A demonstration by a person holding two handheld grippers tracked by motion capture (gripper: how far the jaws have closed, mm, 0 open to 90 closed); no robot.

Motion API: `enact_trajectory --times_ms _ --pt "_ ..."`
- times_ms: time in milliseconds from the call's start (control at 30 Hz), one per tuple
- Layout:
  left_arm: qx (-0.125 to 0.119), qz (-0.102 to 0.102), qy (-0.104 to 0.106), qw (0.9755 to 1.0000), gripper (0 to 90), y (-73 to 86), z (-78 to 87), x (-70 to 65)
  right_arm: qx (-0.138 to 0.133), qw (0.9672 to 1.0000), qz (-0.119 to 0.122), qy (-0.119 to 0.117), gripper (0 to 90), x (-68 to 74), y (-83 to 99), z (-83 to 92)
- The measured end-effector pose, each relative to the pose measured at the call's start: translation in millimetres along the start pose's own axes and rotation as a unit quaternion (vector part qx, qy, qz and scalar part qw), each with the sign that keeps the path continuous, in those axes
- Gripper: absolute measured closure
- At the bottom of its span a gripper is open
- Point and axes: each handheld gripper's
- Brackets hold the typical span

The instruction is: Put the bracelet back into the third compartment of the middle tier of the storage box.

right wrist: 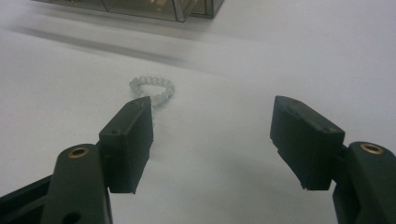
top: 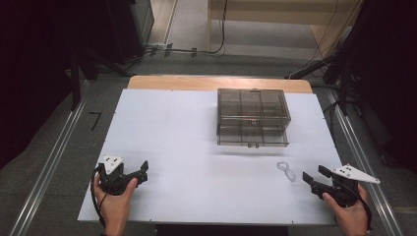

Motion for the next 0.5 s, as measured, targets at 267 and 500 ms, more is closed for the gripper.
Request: enact_trajectory --times_ms 267,500 --pt "0.0 0.0 -0.001 1.0 4.1 0.2 0.5 0.4 0.001 1.0 0.003 -0.006 29.2 3.4 -0.7 -0.9" --pt "0.0 0.0 -0.001 1.0 4.1 0.4 0.5 0.5 0.003 0.9999 0.004 -0.01 29.2 4.5 -0.9 -1.6"
Point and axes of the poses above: each handheld gripper's, and its own axes: z roughly backward along the jaws, y roughly out of its underside, x roughly to its left, and after that the axes turned 12 degrees about -x, right-handed
